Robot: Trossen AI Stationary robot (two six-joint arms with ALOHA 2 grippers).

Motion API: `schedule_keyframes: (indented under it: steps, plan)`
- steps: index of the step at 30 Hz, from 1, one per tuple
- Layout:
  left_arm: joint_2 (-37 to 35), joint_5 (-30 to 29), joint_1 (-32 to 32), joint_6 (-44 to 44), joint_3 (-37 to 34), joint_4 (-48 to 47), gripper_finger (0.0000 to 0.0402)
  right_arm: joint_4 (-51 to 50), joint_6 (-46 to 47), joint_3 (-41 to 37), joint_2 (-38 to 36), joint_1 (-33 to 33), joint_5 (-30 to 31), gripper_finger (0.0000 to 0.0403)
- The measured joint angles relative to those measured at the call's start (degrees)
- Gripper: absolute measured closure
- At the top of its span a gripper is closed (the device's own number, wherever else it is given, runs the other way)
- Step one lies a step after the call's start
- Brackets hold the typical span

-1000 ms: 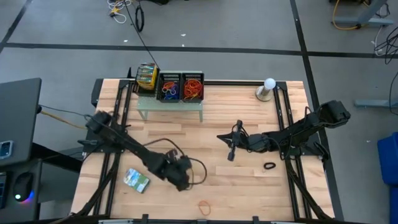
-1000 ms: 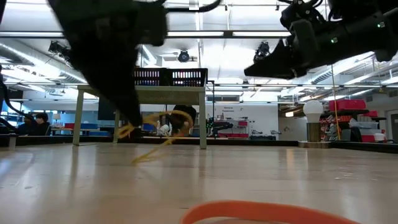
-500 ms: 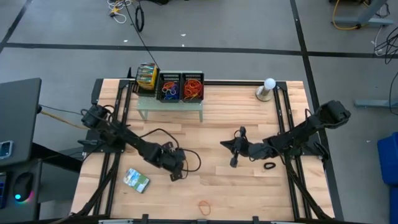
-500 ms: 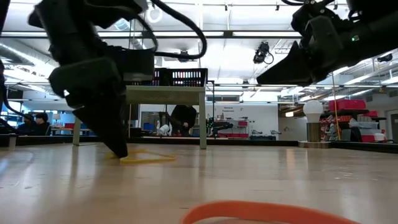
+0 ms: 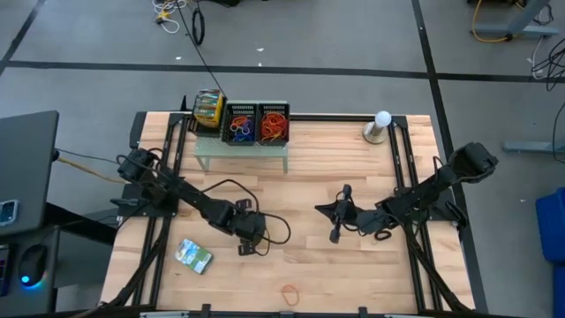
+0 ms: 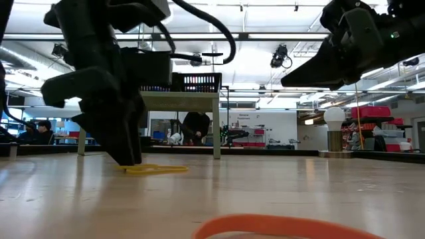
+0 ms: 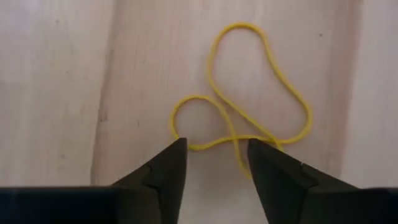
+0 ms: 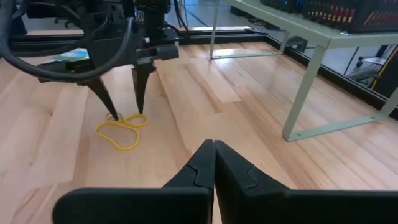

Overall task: Pick & Place Office Desk Supplies
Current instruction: Put the yellow rubber band into the right black bin on the shelf

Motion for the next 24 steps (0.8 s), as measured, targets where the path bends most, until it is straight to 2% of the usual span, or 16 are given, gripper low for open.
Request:
schedule_keyframes:
  steps: [5, 9, 17, 24]
  plan:
    - [0.8, 0.4, 1.4, 3.7, 0.1, 0.6, 0.0209, 0.0, 0.0, 0.0, 0.0, 0.0, 0.0, 0.0396]
    - [0.9, 0.3, 1.3, 11.4, 0.2, 1.2, 0.0219, 0.0, 0.0, 0.0, 0.0, 0.0, 0.0, 0.0396]
    - [1.1, -0.1, 1.8, 20.1, 0.0, 3.7, 0.029, 0.5, 0.0, 0.0, 0.0, 0.0, 0.0, 0.0396]
    - [1.2, -0.5, 2.0, 22.3, 0.0, 4.0, 0.0349, 0.5, 0.0, 0.0, 0.0, 0.0, -0.1, 0.0396]
